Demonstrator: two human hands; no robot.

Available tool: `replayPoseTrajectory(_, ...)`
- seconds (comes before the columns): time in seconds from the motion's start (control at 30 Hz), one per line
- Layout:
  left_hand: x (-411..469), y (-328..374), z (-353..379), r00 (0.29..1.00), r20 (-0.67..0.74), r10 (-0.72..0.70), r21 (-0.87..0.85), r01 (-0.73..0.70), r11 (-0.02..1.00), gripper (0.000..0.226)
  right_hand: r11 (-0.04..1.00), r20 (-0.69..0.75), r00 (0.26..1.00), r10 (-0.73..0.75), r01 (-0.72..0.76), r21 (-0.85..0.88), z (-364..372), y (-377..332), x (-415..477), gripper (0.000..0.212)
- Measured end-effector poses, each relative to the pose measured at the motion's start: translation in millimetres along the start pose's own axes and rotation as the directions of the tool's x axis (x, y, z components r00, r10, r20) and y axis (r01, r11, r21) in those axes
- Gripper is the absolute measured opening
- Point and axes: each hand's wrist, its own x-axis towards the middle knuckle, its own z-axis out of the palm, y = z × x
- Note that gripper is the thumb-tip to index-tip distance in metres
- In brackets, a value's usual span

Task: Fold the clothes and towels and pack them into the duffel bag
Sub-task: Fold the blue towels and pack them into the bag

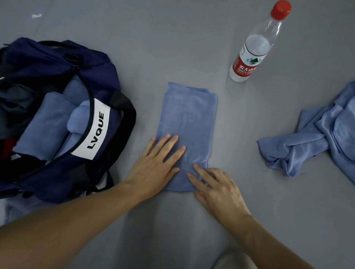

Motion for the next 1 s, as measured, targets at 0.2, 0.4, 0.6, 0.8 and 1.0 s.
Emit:
replayPoseTrajectory(0.2,-38,-5,-4,0.986,0.052,0.157,-0.159,-0.148,0.976,0.061,0.998,-0.031,0.997,0.064,-0.064,0.018,-3,-8,22,0.012)
replayPoseTrajectory(0.4,-15,1,-15,0.999,-0.013,0.031,-0.162,-0.033,0.986,0.039,0.808,0.241,0.89,0.386,-0.452,0.377,-17,-4,53,0.021)
replayPoseTrajectory(0.6,8,-8,-33,0.968,-0.029,-0.25,-0.395,0.219,0.892,0.017,0.681,0.311,0.829,0.465,-0.56,0.472,-27,-4,56,0.04)
replayPoseTrajectory(0.8,25,-22,-49,0.95,0.143,-0.277,-0.476,0.312,0.822,0.022,0.692,0.332,0.776,0.537,-0.63,0.353,-33,2,64,0.024)
replayPoseTrajectory(1.0,41,-18,-39,0.957,0.094,-0.275,-0.267,0.29,0.919,0.025,0.974,-0.074,0.972,0.224,-0.223,0.03,-20,1,60,0.038)
